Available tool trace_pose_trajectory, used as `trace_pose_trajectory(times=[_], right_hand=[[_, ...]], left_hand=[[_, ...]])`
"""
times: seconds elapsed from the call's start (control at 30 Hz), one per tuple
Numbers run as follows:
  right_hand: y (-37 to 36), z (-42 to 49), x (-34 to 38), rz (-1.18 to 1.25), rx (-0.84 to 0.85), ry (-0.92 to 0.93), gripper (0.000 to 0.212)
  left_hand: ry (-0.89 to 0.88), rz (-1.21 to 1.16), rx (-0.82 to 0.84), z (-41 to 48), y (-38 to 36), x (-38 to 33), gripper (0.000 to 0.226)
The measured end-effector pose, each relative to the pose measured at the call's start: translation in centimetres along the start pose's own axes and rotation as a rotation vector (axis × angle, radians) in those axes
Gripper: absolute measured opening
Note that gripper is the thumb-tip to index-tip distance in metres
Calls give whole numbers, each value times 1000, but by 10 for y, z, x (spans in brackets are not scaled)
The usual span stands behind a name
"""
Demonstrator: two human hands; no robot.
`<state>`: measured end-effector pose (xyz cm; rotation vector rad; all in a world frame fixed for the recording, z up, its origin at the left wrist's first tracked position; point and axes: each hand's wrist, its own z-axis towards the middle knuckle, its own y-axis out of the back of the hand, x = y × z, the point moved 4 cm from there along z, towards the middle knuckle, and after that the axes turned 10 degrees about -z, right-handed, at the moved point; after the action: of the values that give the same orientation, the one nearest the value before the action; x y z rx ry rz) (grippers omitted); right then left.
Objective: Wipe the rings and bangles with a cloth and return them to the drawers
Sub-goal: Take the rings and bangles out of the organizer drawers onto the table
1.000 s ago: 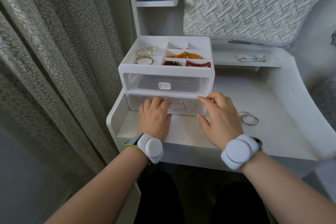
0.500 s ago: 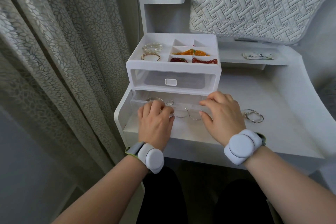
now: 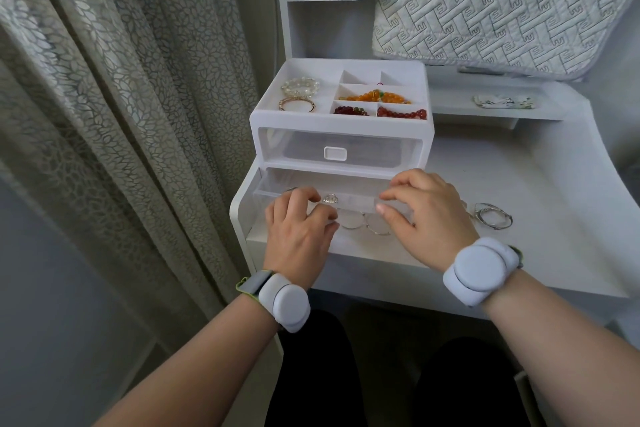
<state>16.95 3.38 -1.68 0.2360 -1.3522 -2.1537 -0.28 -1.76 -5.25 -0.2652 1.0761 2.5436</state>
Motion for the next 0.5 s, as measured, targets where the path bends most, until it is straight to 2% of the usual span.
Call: trace_pose_trajectory(times=[0.13, 0.23, 0.33, 0.43, 0.5], right_hand=[[2, 9, -3, 38, -5, -3, 28], [3, 15, -4, 35, -4, 7, 25], [5, 18, -5, 6, 12, 6, 26], [8, 22, -4, -19, 79, 34, 27], [8, 27, 1, -21, 185, 106, 28]], left_hand=[[-3, -6, 7, 0, 1, 0, 9], [-6, 3, 14, -2, 2, 0, 20], [-21, 4, 23, -4, 4, 0, 21], [-45, -14, 5, -4, 7, -1, 18], [-69, -35, -23, -1, 10, -2, 15]])
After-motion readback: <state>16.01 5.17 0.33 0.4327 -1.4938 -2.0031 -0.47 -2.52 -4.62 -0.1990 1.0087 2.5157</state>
